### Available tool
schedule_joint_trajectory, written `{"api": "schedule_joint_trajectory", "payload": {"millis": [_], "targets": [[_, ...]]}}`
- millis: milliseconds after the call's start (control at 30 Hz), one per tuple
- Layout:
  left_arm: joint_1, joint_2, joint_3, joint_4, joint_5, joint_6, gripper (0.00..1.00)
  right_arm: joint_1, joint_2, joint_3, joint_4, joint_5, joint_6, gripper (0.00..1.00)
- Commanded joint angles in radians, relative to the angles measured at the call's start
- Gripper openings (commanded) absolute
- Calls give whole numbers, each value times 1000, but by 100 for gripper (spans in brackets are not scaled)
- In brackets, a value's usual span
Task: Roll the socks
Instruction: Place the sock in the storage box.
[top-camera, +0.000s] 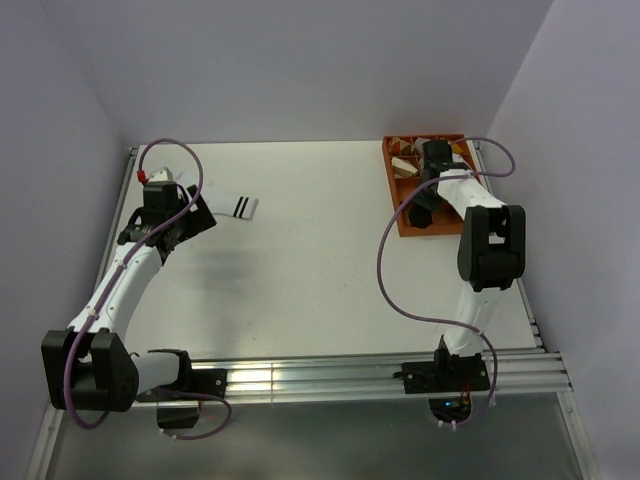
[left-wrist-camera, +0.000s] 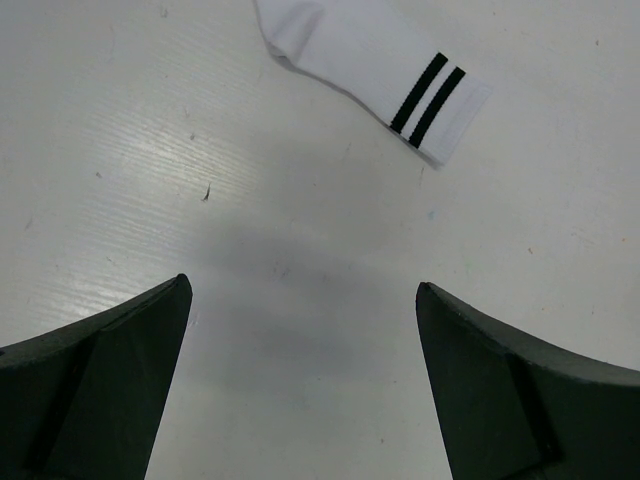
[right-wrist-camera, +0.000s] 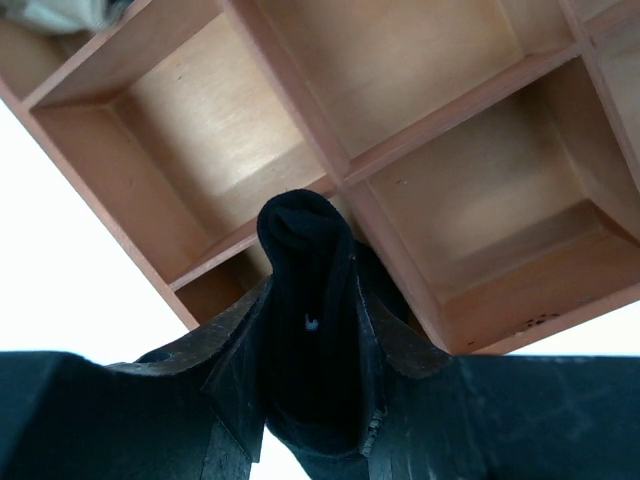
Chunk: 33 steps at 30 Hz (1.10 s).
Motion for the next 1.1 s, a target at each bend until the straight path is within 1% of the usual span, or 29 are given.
{"api": "schedule_joint_trajectory", "payload": {"millis": [0,33,67,267,367,633,900,1067], "targets": [[0,-31,-9,16,12,13,99,-18,19,-29,0,-74,87,0],[0,-33,-9,16,11,13,99,-17,16,-29,0,-77,94,0],[0,-33,-9,16,11,13,99,-48,15,-27,-1,-90,106,0],[0,-37,-10,17,12,13,99,-55,16,-1,-21,-107,150,0],[0,-36,-12,19,12,12,99,-56,21,-15,-15,-129,181,0],[0,-42,-12,17,14,15,99,-56,24,-24,-52,-77,229,0],[0,-47,-12,16,20,15,99,-56,44,-58,-33,-152,275,0],[0,-48,-13,16,24,15,99,-58,67,-17,-53,-169,311,0]]}}
